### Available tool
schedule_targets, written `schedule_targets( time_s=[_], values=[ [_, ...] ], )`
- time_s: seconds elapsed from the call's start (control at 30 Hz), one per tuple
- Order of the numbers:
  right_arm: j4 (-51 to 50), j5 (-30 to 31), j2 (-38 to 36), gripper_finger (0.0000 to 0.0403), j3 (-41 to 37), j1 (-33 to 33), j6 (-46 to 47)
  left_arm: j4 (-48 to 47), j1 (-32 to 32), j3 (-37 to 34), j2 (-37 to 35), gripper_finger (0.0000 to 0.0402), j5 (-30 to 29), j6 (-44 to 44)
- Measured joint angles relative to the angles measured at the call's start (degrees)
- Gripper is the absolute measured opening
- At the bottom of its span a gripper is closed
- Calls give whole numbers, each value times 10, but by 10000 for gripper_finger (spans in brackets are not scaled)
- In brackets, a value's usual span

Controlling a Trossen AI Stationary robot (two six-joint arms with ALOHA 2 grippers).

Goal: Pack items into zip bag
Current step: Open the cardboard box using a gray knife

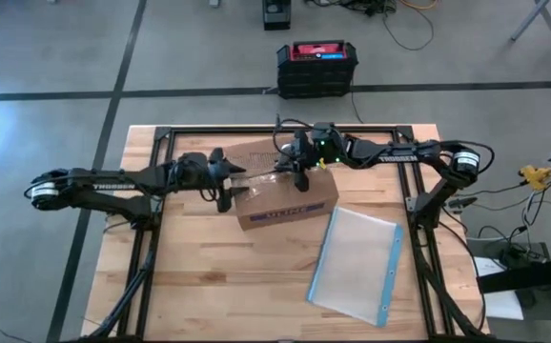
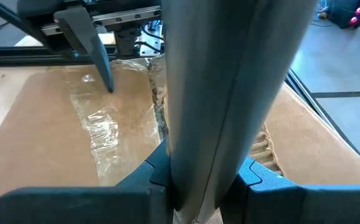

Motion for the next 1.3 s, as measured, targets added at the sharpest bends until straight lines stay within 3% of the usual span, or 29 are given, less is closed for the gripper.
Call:
schedule_targets(
  time_s=[0.4, 0.7, 1.1, 1.3],
  values=[
    [-19, 31, -16, 57, -2, 9, 40, 11, 0, -3, 4, 258, -25, -23],
    [59, 47, -11, 57, -3, 22, 59, 26, 0, 47, -24, 259, 4, 57],
    [62, 67, -2, 57, -13, 27, 87, 59, 9, 61, 90, 259, -18, 58],
    [44, 93, -8, 57, -26, 26, 96, 52, 16, 62, 100, 259, -44, 39]
  ],
)
